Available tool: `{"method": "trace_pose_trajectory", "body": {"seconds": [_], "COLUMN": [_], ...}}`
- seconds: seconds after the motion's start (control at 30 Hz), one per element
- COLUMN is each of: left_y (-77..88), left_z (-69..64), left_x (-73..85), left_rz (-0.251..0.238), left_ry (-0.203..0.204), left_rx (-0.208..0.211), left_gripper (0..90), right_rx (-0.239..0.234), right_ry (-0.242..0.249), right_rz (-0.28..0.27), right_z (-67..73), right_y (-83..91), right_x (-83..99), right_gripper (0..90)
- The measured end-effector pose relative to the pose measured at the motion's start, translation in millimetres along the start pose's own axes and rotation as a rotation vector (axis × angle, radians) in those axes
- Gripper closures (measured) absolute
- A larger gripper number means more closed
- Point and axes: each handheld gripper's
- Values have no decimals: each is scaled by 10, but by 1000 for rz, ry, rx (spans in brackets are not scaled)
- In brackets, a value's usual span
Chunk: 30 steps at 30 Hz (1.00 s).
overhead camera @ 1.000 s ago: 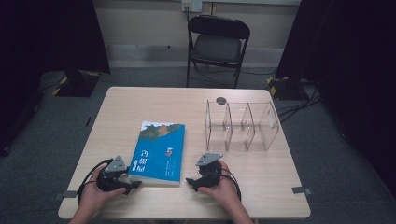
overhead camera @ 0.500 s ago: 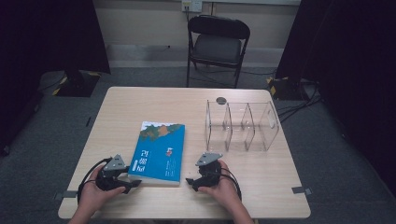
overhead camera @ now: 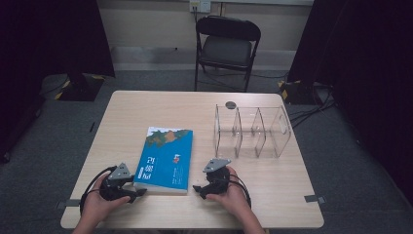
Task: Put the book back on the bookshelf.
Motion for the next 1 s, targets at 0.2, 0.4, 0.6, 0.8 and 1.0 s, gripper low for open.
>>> {"method": "trace_pose_trajectory", "body": {"seconds": [0.2,0.4,0.6,0.8,1.0], "left_y": [-1,-8,15,67,149], "left_z": [-3,-20,-11,1,12], "left_x": [-20,-32,-29,-48,-80], "left_rz": [19,19,5,-7,-43], "left_ry": [-2,2,11,4,22], "left_rx": [-10,-16,-10,-8,26], "left_gripper": [374,388,390,394,401], "right_rx": [-1,1,12,-13,-29], "right_ry": [7,6,-10,-30,-21], "right_rz": [-5,-5,-9,11,20], "right_z": [-4,-2,16,27,68], "right_y": [-4,-4,-2,30,52], "right_x": [-2,-2,-6,-22,-51], "right_gripper": [116,117,132,139,139]}}
Point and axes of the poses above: each handheld gripper's, and its own axes: y roughly backward along the jaws, x roughly out of its underside, z roughly to its left, and after that the axes turned 15 degrees about z, right-handed
